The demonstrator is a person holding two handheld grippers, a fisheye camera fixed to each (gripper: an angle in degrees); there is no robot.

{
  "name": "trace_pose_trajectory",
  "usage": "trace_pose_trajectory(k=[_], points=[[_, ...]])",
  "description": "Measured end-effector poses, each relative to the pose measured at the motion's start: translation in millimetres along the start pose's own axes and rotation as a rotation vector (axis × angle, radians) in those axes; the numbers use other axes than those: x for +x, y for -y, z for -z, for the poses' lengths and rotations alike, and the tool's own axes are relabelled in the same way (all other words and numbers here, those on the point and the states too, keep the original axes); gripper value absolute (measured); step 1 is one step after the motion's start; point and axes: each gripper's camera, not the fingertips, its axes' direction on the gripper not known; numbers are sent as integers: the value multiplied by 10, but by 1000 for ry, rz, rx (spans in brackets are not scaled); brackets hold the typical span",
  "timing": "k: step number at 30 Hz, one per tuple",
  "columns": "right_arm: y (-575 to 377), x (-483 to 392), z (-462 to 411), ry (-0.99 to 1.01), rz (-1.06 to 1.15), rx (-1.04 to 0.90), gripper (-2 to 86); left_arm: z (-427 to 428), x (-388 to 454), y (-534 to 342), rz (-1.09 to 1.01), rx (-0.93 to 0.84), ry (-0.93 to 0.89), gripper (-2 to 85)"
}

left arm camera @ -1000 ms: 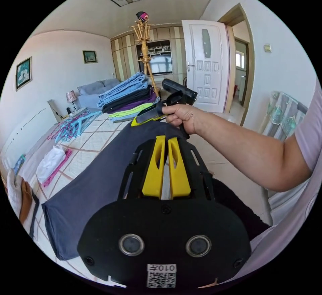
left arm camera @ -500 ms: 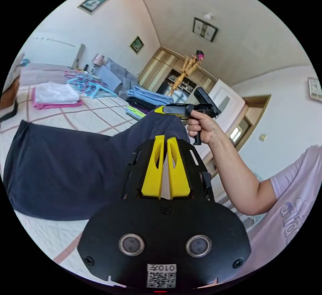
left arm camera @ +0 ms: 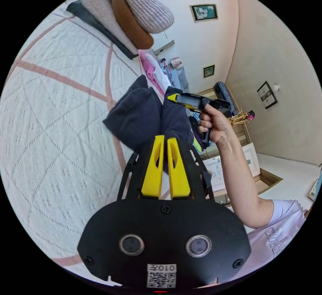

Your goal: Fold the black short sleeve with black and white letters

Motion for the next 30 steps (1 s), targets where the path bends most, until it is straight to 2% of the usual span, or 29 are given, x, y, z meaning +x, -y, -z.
trace_pose_trajectory(k=[2,6,10,13,19,24,27,30], points=[[30,-76,52,78,56,0,65,30,-109,28,-28,-6,25,12],[-135,-222,370,227,210,117,78,159,-291,-19,-35,33,63,32],[-517,-157,599,178,224,170,77,391,-444,-31,-42,61,79,56],[-966,-36,653,135,191,187,77,427,-442,54,-96,22,153,69],[-1939,295,456,82,22,223,74,219,-668,217,-58,-63,114,51],[-2570,466,29,142,-68,238,79,348,-508,196,-115,36,29,10],[-2829,470,-113,149,-124,296,79,541,-353,103,-195,74,149,3],[-2963,511,-278,227,-162,321,77,422,-860,-7,-24,13,185,3]])
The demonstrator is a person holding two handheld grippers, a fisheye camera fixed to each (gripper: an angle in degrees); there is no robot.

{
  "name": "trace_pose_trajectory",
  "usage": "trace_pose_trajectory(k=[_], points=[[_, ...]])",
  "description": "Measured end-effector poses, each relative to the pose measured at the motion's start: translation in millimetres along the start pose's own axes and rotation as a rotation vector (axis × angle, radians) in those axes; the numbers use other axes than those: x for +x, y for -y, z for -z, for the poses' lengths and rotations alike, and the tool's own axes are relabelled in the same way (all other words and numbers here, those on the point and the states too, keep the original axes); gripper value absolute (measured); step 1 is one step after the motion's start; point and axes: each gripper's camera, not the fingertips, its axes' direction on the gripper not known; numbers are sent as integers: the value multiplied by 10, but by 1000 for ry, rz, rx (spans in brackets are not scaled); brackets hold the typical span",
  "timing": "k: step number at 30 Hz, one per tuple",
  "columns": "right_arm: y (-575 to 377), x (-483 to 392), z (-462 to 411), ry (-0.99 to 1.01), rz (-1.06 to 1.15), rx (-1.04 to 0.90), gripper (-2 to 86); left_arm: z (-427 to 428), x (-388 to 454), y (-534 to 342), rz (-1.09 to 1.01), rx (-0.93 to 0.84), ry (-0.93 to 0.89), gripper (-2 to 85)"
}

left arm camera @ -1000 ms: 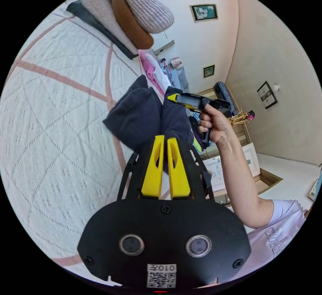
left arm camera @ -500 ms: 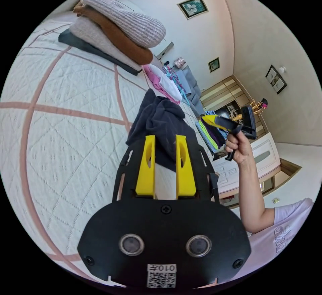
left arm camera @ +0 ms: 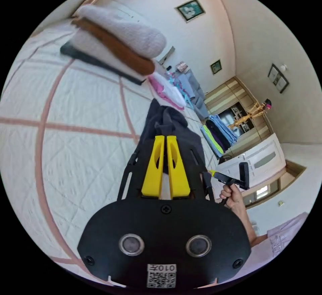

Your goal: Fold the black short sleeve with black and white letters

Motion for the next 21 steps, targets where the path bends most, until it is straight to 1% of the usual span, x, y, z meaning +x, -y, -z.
trace_pose_trajectory(k=[1,2,3,5,6,7,9,10,11,12,14,15,17,18,20,21], points=[[-21,3,-21,5,-3,-2,77,-87,-192,-52,75,-27,-61,4],[-61,-17,-48,1,4,-5,78,-93,-245,-92,101,-11,-99,5],[-99,-54,-62,-19,20,-8,78,-97,-219,-95,93,-17,-98,7],[-154,-93,-92,-58,35,-30,78,-110,9,-108,6,-85,-11,17],[-197,-105,-105,-73,42,-39,79,-91,64,-126,-18,-89,8,20],[-223,-108,-105,-78,44,-37,79,-18,164,-172,-54,-84,65,32],[-353,-116,-75,-90,54,6,80,166,440,-240,-177,-36,256,49],[-393,-121,-66,-91,61,25,81,255,723,-272,-295,13,411,60],[-481,-133,-54,-96,76,74,82,283,1028,-278,-421,75,496,71],[-578,-141,-62,-96,91,130,82,270,1181,-270,-493,102,508,74],[-732,-146,-113,-82,118,210,83,46,1704,-174,-775,169,496,83],[-832,-147,-159,-75,134,257,83,-48,1804,-139,-840,182,482,85],[-974,-152,-221,-72,157,321,85,-522,2031,14,-1040,203,429,88],[-1062,-151,-253,-71,163,360,88,-667,2055,71,-1069,184,416,88],[-1168,-140,-295,-44,169,379,94,-1262,2055,366,-1069,10,363,86],[-1227,-132,-323,-35,174,374,95,-1396,2046,429,-1061,-41,354,84]])
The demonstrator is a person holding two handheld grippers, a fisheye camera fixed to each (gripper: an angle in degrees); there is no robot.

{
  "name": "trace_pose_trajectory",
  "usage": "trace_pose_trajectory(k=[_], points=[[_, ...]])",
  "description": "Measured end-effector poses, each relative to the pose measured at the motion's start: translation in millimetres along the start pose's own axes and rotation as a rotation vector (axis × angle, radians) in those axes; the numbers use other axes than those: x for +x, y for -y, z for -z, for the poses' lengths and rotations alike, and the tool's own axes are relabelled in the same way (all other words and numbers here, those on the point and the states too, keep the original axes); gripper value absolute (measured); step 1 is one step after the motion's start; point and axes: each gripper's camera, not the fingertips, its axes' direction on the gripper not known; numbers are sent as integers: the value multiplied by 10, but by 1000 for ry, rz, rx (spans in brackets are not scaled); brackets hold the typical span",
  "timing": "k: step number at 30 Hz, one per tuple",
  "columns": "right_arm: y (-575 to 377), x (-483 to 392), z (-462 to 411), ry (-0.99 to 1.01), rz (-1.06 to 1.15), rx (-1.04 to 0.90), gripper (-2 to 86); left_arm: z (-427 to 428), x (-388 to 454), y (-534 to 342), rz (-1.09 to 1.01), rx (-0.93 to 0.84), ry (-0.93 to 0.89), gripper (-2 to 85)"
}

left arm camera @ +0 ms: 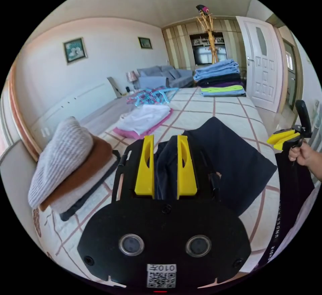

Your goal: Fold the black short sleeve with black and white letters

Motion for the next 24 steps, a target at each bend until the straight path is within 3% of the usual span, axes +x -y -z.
trace_pose_trajectory(k=[5,9,13,16,19,24], points=[[-239,55,-79,23,-17,-20,93,-689,-74,40,50,-178,-109,52],[-336,89,-284,57,-29,-58,86,-736,-204,-72,123,-171,-218,16],[-332,106,-407,59,-49,-45,84,-470,-671,-337,467,-77,-125,4],[-338,187,-535,53,-116,-67,93,-581,-876,-640,606,-204,-108,4],[-393,290,-565,83,-189,-81,112,-215,-918,-931,650,-112,-55,8],[-550,547,-596,303,-377,-41,127,851,-625,-1490,673,69,-60,31]])
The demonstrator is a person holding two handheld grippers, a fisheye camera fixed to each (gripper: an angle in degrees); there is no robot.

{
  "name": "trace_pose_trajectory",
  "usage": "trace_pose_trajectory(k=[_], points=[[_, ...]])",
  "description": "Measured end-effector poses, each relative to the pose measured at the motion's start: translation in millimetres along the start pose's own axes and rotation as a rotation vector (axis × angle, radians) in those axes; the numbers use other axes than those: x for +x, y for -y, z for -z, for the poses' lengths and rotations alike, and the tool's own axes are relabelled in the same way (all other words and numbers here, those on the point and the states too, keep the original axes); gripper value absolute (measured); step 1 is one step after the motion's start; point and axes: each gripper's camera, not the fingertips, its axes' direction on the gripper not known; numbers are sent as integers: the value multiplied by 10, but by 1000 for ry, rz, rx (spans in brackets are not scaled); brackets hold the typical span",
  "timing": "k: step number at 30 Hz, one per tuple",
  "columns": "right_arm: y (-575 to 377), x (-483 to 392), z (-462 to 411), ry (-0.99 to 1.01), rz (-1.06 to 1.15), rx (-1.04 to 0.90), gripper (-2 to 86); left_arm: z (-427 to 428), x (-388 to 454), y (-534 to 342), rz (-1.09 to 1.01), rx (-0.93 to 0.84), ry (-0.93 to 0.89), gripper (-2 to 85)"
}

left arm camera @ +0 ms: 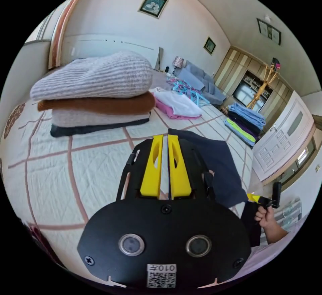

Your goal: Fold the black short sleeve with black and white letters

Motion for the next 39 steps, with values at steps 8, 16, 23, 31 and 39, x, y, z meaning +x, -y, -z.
trace_pose_trajectory(k=[8,16,23,31,39], points=[[177,359,-362,173,-154,-8,135,402,-403,-1301,334,-93,-166,96],[386,613,-469,205,-223,-34,120,10,-591,-1366,444,-174,-326,115],[512,728,-580,206,-235,-51,90,212,-638,-1392,431,-114,-206,110],[613,807,-526,270,-196,-90,58,451,-939,-1504,502,-131,-247,123],[633,748,-272,397,-180,-63,56,516,-687,-1580,509,-199,-387,139]])
